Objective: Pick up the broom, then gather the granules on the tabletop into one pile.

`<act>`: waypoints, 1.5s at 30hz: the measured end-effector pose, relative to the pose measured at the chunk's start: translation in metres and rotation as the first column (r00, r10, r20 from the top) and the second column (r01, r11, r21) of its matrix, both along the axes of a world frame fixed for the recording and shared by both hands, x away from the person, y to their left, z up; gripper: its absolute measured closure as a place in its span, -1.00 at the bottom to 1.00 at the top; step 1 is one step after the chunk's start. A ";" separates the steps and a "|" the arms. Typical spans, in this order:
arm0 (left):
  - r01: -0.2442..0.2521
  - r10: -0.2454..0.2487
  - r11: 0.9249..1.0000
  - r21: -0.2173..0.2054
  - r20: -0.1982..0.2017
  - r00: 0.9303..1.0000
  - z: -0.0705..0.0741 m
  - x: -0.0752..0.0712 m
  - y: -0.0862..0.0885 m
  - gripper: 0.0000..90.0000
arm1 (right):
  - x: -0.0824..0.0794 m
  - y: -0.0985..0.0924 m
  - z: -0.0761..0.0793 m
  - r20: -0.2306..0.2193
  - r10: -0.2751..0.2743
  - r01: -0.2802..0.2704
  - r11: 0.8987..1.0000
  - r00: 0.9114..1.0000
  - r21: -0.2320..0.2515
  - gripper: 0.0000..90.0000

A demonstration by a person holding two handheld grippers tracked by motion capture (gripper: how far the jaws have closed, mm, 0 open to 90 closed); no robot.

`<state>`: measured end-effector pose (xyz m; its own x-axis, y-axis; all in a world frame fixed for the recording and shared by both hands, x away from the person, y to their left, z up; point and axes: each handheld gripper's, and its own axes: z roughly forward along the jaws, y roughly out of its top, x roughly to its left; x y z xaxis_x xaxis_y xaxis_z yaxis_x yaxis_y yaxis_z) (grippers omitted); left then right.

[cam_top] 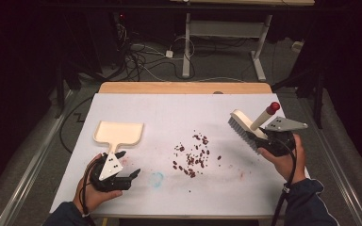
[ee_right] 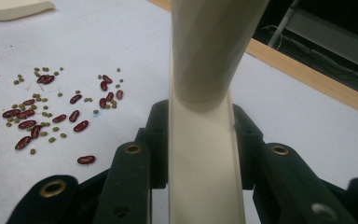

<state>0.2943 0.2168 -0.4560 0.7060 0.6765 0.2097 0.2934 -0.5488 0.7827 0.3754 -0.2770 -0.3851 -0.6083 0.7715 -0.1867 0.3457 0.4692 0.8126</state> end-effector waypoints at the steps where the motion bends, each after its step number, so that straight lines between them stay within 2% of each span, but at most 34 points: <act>1: 0.001 -0.001 1.000 0.001 -0.001 1.000 0.000 0.000 0.000 -0.53 | 0.000 0.000 0.000 -0.001 0.000 0.000 1.000 1.000 0.004 0.50; 3: 0.007 -0.007 1.000 0.004 -0.004 1.000 -0.001 0.000 0.000 -0.53 | 0.001 -0.002 -0.001 -0.003 0.005 -0.005 1.000 1.000 0.025 0.50; 5: 0.013 -0.013 1.000 0.007 -0.007 1.000 -0.001 0.000 0.000 -0.54 | 0.001 -0.002 0.000 -0.003 0.005 -0.005 1.000 1.000 0.024 0.50; 9: 0.016 -0.016 1.000 0.000 -0.010 1.000 -0.001 0.000 0.002 -0.57 | 0.003 0.000 -0.001 -0.001 -0.012 0.012 1.000 1.000 -0.012 0.50; 20: 0.012 -0.012 1.000 0.004 -0.006 1.000 0.000 -0.001 0.000 -0.57 | 0.008 0.008 -0.006 -0.016 -0.021 0.020 0.999 1.000 -0.035 0.50; 24: 0.021 -0.020 1.000 0.008 -0.018 1.000 -0.002 0.000 0.000 -0.57 | 0.015 0.012 -0.009 -0.015 -0.033 0.033 0.998 0.999 -0.052 0.50; 27: 0.018 -0.018 1.000 0.000 -0.017 1.000 -0.002 0.001 0.000 -0.63 | 0.025 0.019 -0.014 -0.004 -0.041 0.041 0.996 0.999 -0.084 0.50; 30: 0.009 -0.009 1.000 0.003 -0.027 1.000 -0.003 0.001 0.000 -0.63 | 0.040 0.030 -0.024 0.008 -0.062 0.062 0.990 0.998 -0.125 0.50; 31: 0.011 -0.011 1.000 0.004 -0.017 1.000 -0.003 0.002 0.000 -0.63 | 0.045 0.034 -0.028 0.014 -0.072 0.074 0.988 0.997 -0.136 0.50; 34: 0.012 -0.011 1.000 0.011 -0.026 1.000 -0.004 0.005 0.000 -0.63 | 0.054 0.049 -0.041 0.028 -0.088 0.092 0.978 0.996 -0.186 0.50; 36: 0.007 -0.007 1.000 0.012 -0.046 0.999 -0.006 0.005 -0.001 -0.63 | 0.056 0.060 -0.046 0.036 -0.069 0.075 0.980 0.997 -0.184 0.50; 38: 0.011 -0.011 1.000 0.016 -0.039 0.999 -0.006 0.004 -0.001 -0.63 | 0.057 0.074 -0.049 0.034 -0.055 0.061 0.978 0.998 -0.200 0.50; 39: 0.010 -0.010 1.000 0.009 -0.049 0.999 -0.006 0.003 -0.002 -0.63 | 0.057 0.081 -0.051 0.038 -0.047 0.053 0.978 0.998 -0.202 0.50; 40: 0.015 -0.014 1.000 0.010 -0.039 0.999 -0.005 0.003 -0.001 -0.63 | 0.058 0.094 -0.057 0.050 -0.023 0.033 0.977 0.998 -0.210 0.50; 43: 0.016 -0.017 1.000 -0.009 -0.052 0.999 -0.004 0.003 0.000 -0.63 | 0.059 0.104 -0.062 0.043 0.001 0.007 0.983 0.999 -0.184 0.50; 45: 0.019 -0.020 1.000 -0.022 -0.059 0.998 -0.004 0.003 0.001 -0.63 | 0.057 0.115 -0.065 0.053 0.027 -0.016 0.978 0.998 -0.206 0.50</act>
